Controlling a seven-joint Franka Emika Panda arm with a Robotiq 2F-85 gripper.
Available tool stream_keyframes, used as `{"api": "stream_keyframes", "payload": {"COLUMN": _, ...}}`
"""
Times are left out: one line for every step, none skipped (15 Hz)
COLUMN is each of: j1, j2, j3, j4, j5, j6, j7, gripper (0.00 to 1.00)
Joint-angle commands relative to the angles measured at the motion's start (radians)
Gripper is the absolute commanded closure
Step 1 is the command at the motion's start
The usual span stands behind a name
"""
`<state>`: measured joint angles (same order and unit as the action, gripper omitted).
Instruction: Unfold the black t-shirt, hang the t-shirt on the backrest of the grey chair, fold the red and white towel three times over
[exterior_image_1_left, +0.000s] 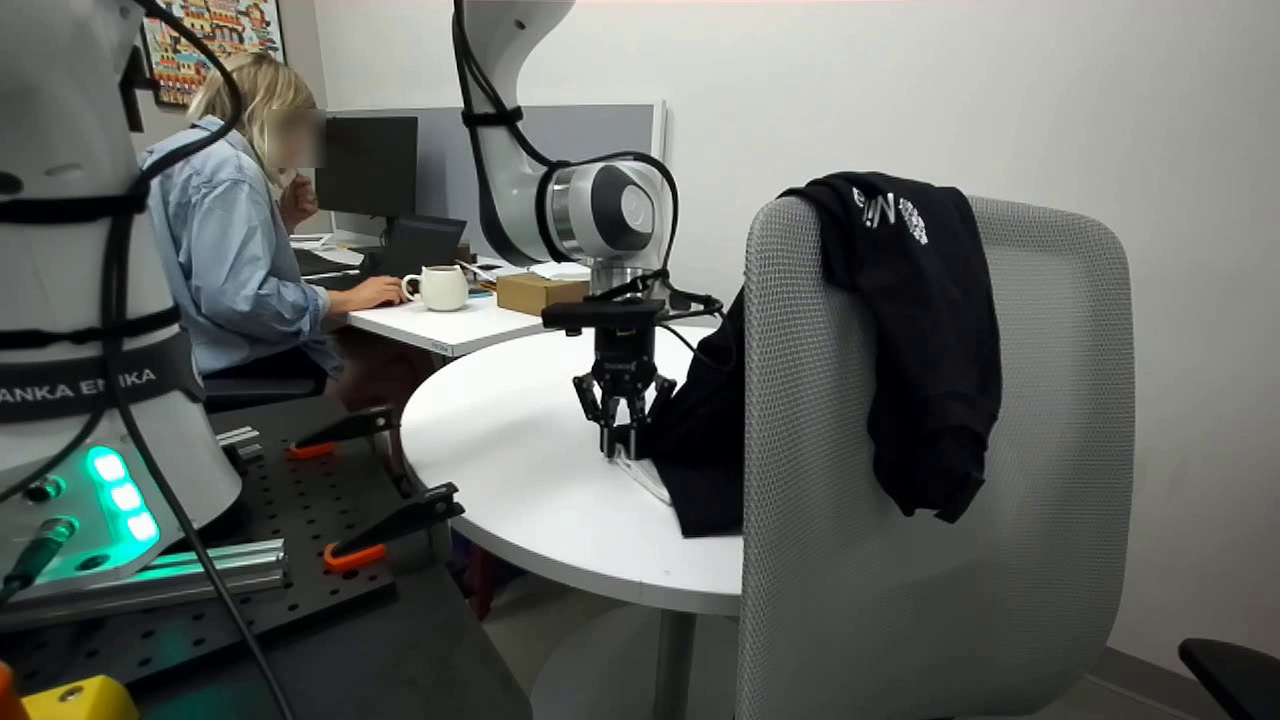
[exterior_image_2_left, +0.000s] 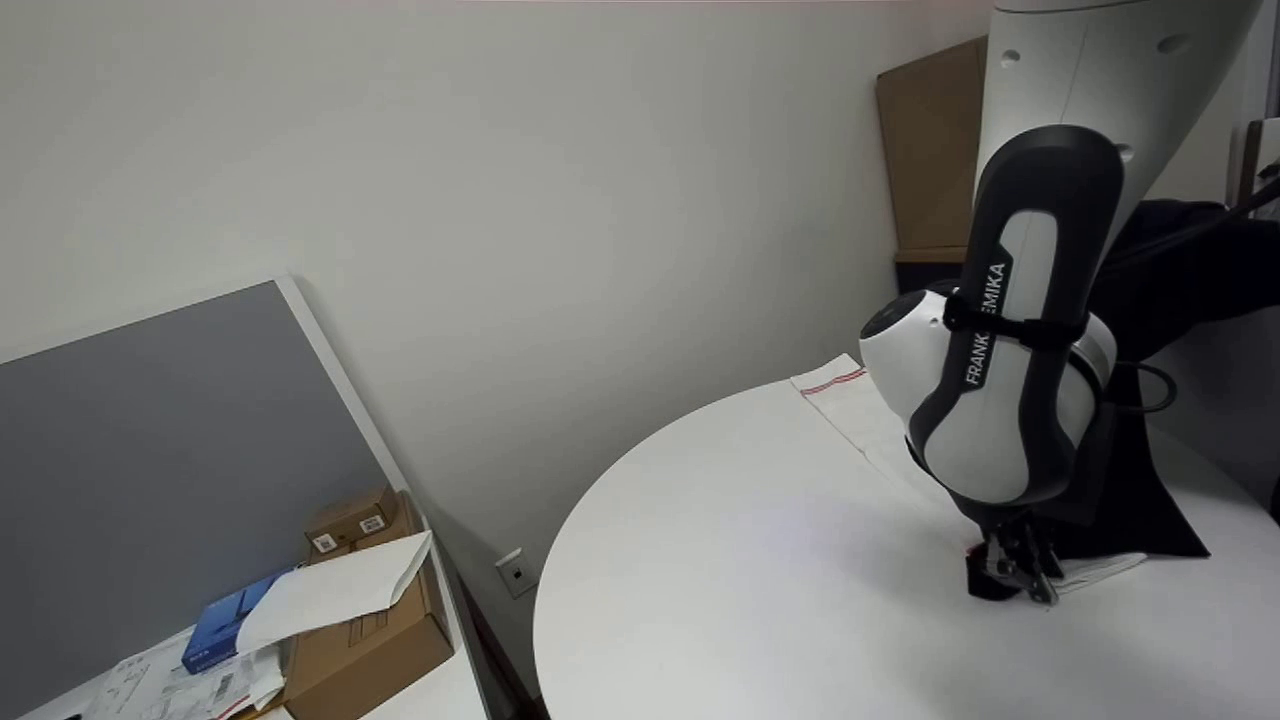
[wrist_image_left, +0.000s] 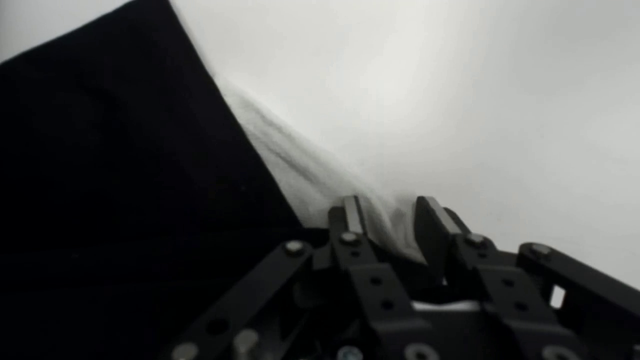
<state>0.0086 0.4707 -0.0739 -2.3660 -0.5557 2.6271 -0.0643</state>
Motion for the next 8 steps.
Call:
{"api": "stream_keyframes", "payload": {"j1": 0.007, "j2": -0.014, "j3": -0.018, "j4": -0.006, "j5": 0.024, "j6": -0.004, "j7": -0.018, "gripper": 0.34}}
{"api": "stream_keyframes", "payload": {"j1": 0.006, "j2": -0.016, "j3": -0.026, "j4": -0.005, "j5": 0.019, "j6": -0.007, "j7": -0.02, "gripper": 0.26}}
{"api": "stream_keyframes", "payload": {"j1": 0.005, "j2": -0.017, "j3": -0.034, "j4": -0.004, "j5": 0.014, "j6": -0.011, "j7": -0.021, "gripper": 0.19}}
{"api": "stream_keyframes", "payload": {"j1": 0.006, "j2": -0.018, "j3": -0.048, "j4": -0.003, "j5": 0.003, "j6": -0.012, "j7": -0.017, "gripper": 0.12}}
{"api": "stream_keyframes", "payload": {"j1": 0.005, "j2": -0.017, "j3": -0.059, "j4": -0.002, "j5": -0.001, "j6": -0.014, "j7": -0.015, "gripper": 0.04}}
{"api": "stream_keyframes", "payload": {"j1": 0.004, "j2": -0.017, "j3": -0.07, "j4": -0.004, "j5": -0.007, "j6": -0.013, "j7": -0.013, "gripper": 0.01}}
{"api": "stream_keyframes", "payload": {"j1": 0.003, "j2": -0.016, "j3": -0.079, "j4": -0.006, "j5": -0.01, "j6": -0.012, "j7": -0.012, "gripper": 0.0}}
{"api": "stream_keyframes", "payload": {"j1": 0.002, "j2": -0.013, "j3": -0.086, "j4": -0.006, "j5": -0.011, "j6": -0.012, "j7": -0.013, "gripper": 0.0}}
